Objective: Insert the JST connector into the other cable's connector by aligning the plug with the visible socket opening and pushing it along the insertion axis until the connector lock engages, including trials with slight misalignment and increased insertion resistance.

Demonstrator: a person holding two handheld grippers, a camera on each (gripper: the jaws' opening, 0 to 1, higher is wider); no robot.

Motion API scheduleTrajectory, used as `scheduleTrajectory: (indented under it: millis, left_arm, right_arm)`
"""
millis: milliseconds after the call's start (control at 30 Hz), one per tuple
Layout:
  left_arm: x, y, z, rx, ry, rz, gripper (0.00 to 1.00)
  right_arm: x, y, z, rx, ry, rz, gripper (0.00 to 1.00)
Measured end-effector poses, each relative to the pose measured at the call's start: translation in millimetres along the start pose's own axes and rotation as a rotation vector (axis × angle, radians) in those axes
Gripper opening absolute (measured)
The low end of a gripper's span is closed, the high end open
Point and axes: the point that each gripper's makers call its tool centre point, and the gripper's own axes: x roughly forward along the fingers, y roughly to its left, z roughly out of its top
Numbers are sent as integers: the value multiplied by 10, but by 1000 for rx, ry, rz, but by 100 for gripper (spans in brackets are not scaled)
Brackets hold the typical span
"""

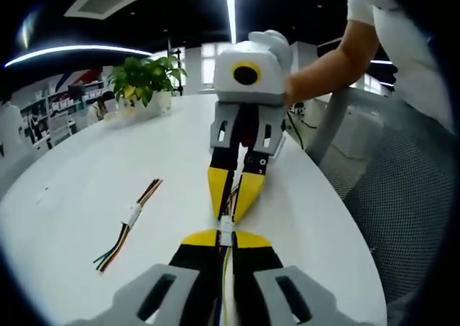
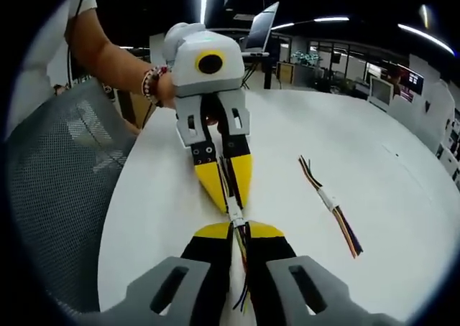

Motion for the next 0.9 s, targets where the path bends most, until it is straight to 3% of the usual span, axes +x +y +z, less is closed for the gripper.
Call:
scheduleTrajectory:
  millis: [200,600,900]
  left_arm:
    - [36,161,48,-57,-24,47,0]
    - [51,514,75,-50,1,101,9]
    - [83,646,-17,-69,16,125,9]
  right_arm:
    - [-26,-157,36,7,-23,-29,4]
    - [13,-419,117,-15,-35,-54,4]
    - [69,-574,45,-14,-20,-57,4]
